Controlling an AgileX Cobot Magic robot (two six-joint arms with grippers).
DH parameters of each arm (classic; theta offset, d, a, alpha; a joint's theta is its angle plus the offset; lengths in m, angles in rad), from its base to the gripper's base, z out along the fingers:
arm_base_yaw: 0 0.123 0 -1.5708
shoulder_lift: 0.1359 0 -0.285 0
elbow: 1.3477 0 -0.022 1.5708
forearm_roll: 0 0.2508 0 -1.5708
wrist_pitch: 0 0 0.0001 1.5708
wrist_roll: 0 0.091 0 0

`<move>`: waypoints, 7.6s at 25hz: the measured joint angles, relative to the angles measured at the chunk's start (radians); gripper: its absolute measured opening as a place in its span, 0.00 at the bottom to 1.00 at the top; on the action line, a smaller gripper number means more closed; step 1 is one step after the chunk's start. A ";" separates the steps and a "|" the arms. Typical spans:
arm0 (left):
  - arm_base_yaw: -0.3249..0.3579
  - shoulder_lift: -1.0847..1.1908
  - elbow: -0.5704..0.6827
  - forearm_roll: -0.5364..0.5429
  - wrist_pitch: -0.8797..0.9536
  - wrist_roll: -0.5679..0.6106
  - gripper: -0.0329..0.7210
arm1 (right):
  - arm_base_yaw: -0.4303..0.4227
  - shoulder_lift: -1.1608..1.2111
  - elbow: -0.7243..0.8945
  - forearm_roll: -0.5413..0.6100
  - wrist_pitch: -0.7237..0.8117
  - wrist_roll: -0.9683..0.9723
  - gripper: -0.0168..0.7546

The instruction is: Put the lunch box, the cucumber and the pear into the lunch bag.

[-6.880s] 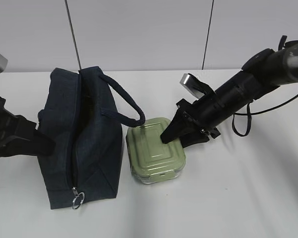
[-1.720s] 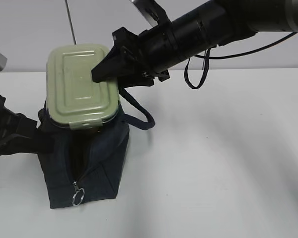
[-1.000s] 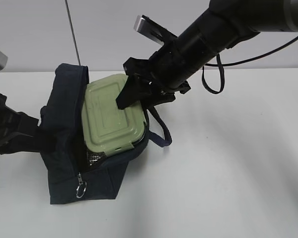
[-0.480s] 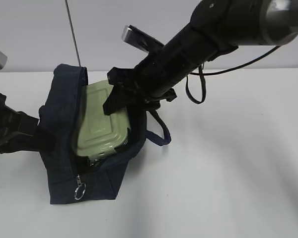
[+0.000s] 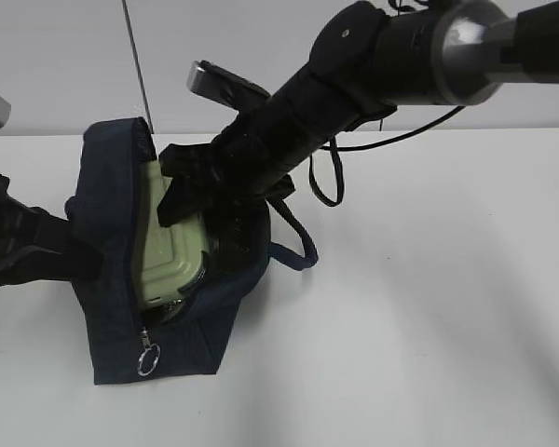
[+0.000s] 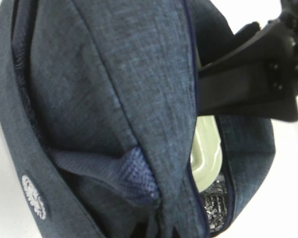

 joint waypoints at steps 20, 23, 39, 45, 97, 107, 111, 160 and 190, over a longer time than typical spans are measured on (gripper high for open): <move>0.000 0.000 0.000 0.000 -0.001 0.000 0.05 | 0.004 -0.064 -0.299 -0.492 0.258 0.218 0.74; 0.000 0.000 0.000 0.000 -0.001 0.000 0.05 | 0.004 -0.065 -0.326 -0.538 0.352 0.261 0.68; 0.000 0.000 0.000 -0.002 -0.001 0.000 0.05 | 0.005 0.034 -0.332 -0.448 0.404 0.282 0.42; 0.000 0.000 0.000 -0.014 -0.003 0.000 0.05 | 0.007 0.035 -0.332 -0.478 0.412 0.288 0.05; -0.243 0.200 -0.136 -0.134 -0.089 0.096 0.50 | 0.007 -0.141 -0.172 -0.816 0.417 0.348 0.66; -0.243 0.117 -0.136 -0.018 -0.023 0.095 0.59 | 0.007 -0.362 -0.169 -0.818 0.424 0.327 0.66; -0.243 0.084 -0.136 0.009 -0.004 0.094 0.59 | 0.007 -0.468 -0.123 -0.816 0.426 0.326 0.66; -0.243 0.056 -0.136 0.052 -0.169 0.094 0.58 | 0.007 -0.903 1.306 -0.656 -0.951 0.323 0.66; -0.490 0.130 0.034 -0.083 -0.549 0.095 0.51 | 0.007 -0.878 1.306 -1.025 -1.058 0.534 0.55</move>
